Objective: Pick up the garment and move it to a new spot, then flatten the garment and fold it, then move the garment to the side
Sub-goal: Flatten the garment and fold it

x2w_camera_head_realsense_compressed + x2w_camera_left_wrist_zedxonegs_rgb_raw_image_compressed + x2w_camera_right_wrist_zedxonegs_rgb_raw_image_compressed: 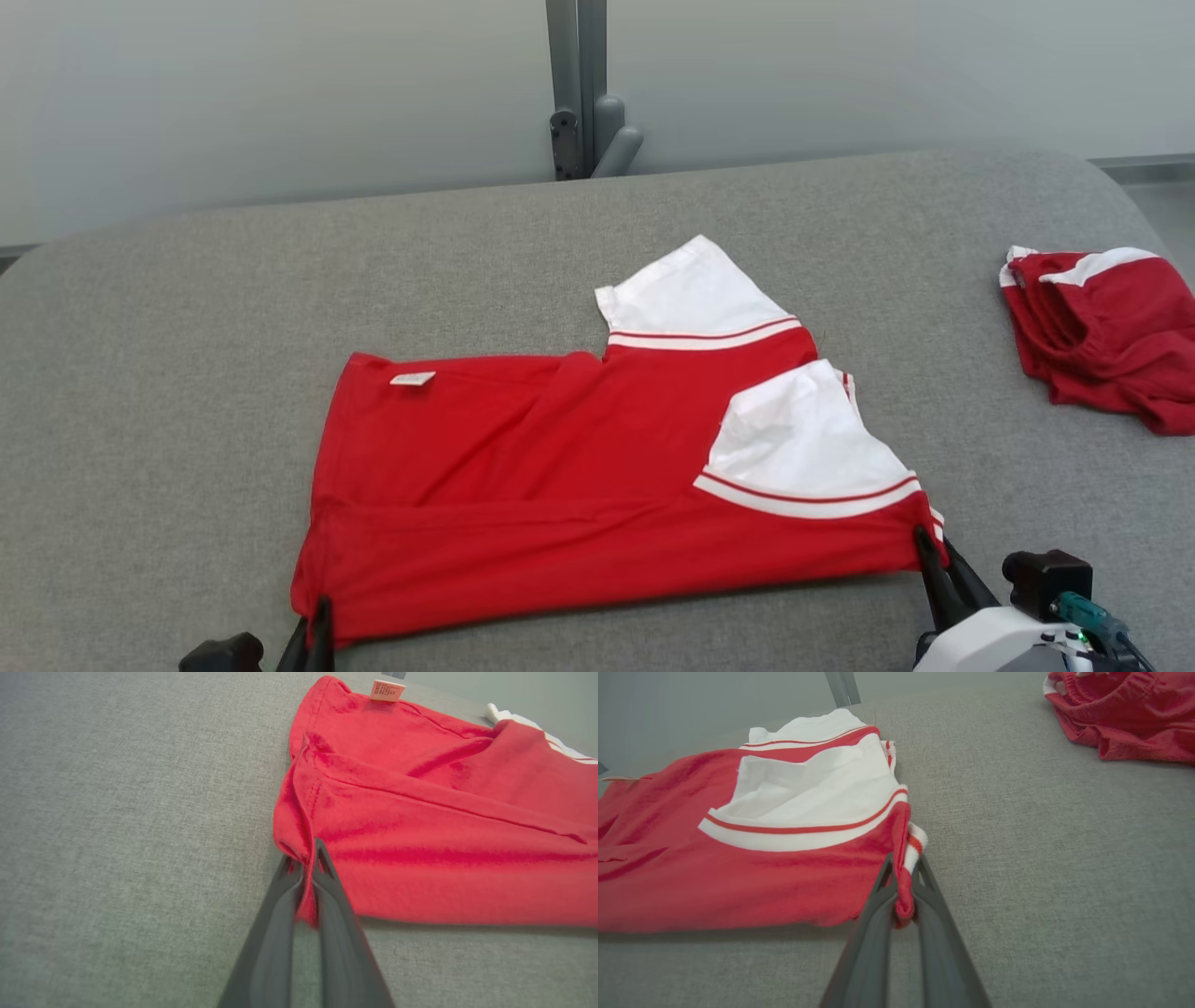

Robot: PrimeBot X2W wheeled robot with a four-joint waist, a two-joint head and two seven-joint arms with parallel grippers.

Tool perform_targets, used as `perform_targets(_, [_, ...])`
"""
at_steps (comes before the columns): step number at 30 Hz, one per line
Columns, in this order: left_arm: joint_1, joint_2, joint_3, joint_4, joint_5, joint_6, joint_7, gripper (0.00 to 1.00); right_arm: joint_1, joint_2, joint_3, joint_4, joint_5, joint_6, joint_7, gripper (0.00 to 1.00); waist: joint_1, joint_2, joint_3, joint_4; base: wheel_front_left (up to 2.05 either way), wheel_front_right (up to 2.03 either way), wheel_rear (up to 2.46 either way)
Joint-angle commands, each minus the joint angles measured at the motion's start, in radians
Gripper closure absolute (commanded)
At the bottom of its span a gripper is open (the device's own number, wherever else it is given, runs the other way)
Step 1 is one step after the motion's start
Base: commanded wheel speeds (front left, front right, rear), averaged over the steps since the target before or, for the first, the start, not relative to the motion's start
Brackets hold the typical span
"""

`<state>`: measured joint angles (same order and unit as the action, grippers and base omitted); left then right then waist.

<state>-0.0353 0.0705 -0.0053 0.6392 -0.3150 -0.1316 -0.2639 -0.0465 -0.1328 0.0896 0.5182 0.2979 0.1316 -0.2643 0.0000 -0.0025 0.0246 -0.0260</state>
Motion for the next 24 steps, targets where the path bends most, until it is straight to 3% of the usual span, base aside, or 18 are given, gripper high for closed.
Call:
perform_targets(1, [0.022, 0.003, 0.006, 0.007, 0.0, 0.002, 0.0, 1.0, 0.02, -0.007, -0.003, 0.001, 0.01, -0.002, 0.0, 1.0, 0.0, 0.0025, -0.036, -0.013, 0.0, 0.0, 0.0])
perform_targets(2, [0.025, 0.001, 0.003, 0.007, 0.003, 0.002, 0.0, 1.0, 0.026, -0.007, -0.003, 0.003, 0.013, -0.002, 0.0, 1.0, 0.0, 0.0025, -0.035, -0.011, 0.0, 0.0, 0.0])
perform_targets(3, [0.024, 0.0, 0.002, 0.008, 0.006, 0.002, 0.0, 0.63, 0.028, -0.006, -0.004, 0.004, 0.014, -0.002, 0.0, 1.0, 0.0, 0.0025, -0.031, -0.009, 0.0, 0.0, 0.0])
perform_targets(4, [0.023, 0.0, 0.001, 0.009, 0.007, 0.002, 0.0, 0.0, 0.029, -0.005, -0.008, 0.004, 0.014, -0.002, 0.0, 0.89, 0.0, 0.0025, -0.026, -0.006, 0.0, 0.0, 0.0])
perform_targets(5, [0.018, -0.001, 0.0, 0.008, 0.008, 0.002, 0.0, 0.0, 0.026, -0.006, -0.012, 0.004, 0.015, -0.002, 0.0, 0.34, 0.0, 0.0025, -0.019, -0.004, 0.0, 0.0, 0.0])
perform_targets(6, [0.01, -0.003, 0.0, 0.005, 0.01, 0.002, 0.0, 0.0, 0.022, -0.006, -0.016, 0.002, 0.016, -0.002, 0.0, 0.0, 0.0, 0.0025, -0.011, -0.001, 0.0, 0.0, 0.0])
perform_targets(14, [-0.15, 0.001, -0.005, -0.087, 0.039, 0.002, 0.0, 0.0, -0.126, 0.008, -0.064, -0.079, -0.045, -0.001, 0.0, 0.0, 0.0, 0.0025, 0.153, 0.017, 0.0, 0.0, 0.0])
perform_targets(24, [-0.452, 0.051, -0.097, 0.036, -0.009, 0.002, 0.0, 0.0, -0.381, 0.007, 0.018, -0.065, -0.081, -0.001, 0.0, 0.0, 0.0, 0.0025, 0.289, 0.005, 0.0, 0.0, 0.0])
